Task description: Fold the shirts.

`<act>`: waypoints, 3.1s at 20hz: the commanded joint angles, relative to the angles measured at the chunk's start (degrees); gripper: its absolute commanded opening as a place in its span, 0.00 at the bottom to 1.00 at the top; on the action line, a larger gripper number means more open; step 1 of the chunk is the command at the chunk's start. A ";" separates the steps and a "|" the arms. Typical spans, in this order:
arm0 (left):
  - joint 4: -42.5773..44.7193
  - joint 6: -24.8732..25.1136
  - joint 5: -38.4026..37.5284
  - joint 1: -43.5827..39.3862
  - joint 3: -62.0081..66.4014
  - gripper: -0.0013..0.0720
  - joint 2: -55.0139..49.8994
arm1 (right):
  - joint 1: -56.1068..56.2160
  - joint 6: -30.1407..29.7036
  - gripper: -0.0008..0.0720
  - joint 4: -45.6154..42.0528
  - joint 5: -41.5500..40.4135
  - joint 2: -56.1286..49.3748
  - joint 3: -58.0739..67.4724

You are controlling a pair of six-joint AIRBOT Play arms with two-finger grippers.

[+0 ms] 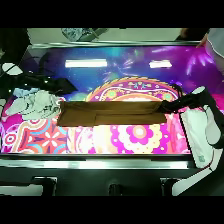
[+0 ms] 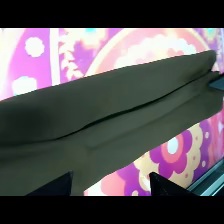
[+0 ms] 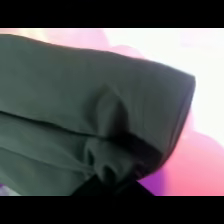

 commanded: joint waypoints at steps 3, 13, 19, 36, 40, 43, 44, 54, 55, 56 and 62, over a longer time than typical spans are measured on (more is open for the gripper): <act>-0.81 0.20 7.54 -9.88 -0.17 0.32 -3.02 | 1.99 -4.66 0.07 3.91 1.07 3.37 0.07; -13.20 -6.08 21.55 -28.44 -0.76 0.06 -21.27 | 2.29 -2.16 0.07 3.45 13.84 31.30 0.07; -37.22 -5.68 32.87 -37.20 -0.59 0.06 -27.78 | 2.27 5.05 0.07 3.98 14.16 44.11 0.07; -25.38 6.25 21.22 2.84 -0.66 0.06 6.80 | 37.68 6.91 0.07 19.93 -23.02 20.90 0.07; -24.15 6.29 17.64 8.70 -0.79 0.06 13.90 | 45.00 5.25 0.16 31.95 -30.73 7.52 0.07; -19.32 6.01 15.41 8.02 -0.79 0.06 15.34 | 45.24 0.33 0.96 34.07 -30.01 4.17 0.07; -18.08 6.03 13.75 8.04 -0.90 0.06 15.34 | 43.67 -0.55 0.96 31.71 -26.43 4.59 0.07; -9.46 6.03 11.23 7.80 -1.01 0.06 15.32 | 14.71 11.69 0.83 -7.96 1.55 13.90 -4.81; -9.46 6.03 11.28 7.48 -1.09 0.06 15.26 | 14.62 10.71 0.83 -4.20 -1.90 13.75 -7.34; -9.46 6.03 11.28 7.04 -1.20 0.06 15.19 | 15.17 9.64 0.83 -1.14 -4.74 13.22 -9.22; -9.46 5.14 11.23 3.43 -2.58 0.06 15.08 | 18.75 7.15 0.66 10.32 -11.45 7.43 -11.15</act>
